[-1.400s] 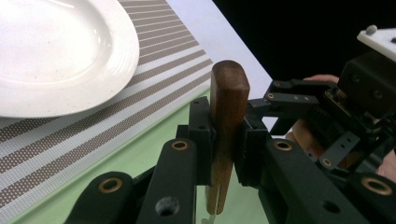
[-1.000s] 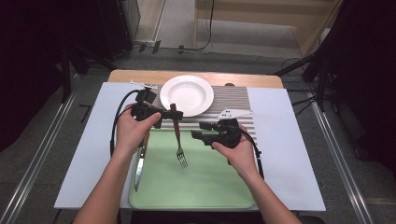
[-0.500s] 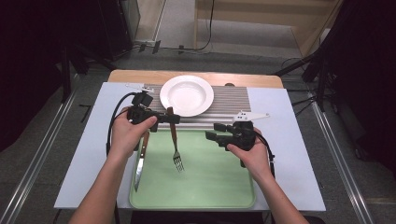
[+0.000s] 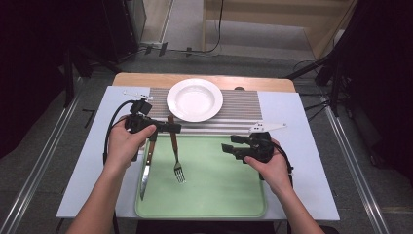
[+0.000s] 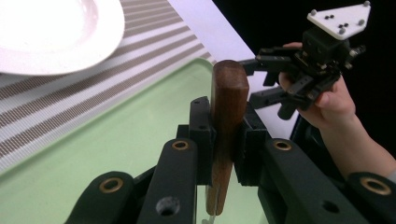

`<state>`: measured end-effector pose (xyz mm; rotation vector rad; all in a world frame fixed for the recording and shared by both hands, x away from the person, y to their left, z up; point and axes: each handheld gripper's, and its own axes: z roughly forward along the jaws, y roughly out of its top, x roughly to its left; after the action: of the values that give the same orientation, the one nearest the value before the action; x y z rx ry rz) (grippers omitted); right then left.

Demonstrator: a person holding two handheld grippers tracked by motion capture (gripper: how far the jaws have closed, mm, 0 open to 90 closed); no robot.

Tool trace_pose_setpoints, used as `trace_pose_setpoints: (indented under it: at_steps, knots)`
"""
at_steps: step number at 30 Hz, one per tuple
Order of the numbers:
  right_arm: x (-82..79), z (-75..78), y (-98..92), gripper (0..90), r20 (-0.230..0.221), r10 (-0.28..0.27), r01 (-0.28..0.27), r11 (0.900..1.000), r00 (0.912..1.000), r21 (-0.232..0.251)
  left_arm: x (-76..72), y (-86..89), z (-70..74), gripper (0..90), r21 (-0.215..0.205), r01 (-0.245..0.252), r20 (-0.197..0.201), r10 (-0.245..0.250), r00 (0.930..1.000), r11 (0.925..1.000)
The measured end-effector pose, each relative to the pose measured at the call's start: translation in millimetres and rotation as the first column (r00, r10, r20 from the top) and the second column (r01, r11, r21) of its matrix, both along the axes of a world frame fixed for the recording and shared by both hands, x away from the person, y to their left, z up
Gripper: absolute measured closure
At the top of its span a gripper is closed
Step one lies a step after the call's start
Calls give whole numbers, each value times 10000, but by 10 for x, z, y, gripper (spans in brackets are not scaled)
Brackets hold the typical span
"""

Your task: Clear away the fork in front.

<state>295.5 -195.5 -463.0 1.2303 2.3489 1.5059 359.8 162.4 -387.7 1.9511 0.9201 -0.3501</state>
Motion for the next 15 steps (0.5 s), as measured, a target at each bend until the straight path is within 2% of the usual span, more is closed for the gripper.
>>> trace_pose_setpoints:
  at_steps: [5,7,10,15]
  knots:
    - [-31,-1,-59,397,25,-39,39,9999,10000,97,-62,51,28,789,70,-7,116,6,9999,10000]
    - [-37,-15,-91,380,187,-65,62,9999,9998,144,-87,71,33,789,19,-29,99,29,9999,10000]
    - [-48,-38,-139,380,99,-123,120,9996,9999,267,-122,119,21,789,65,-37,93,37,10000,10000]
    - [-93,-51,-208,375,17,-255,255,9996,9997,150,-145,221,-33,789,144,-126,-42,126,9999,9998]
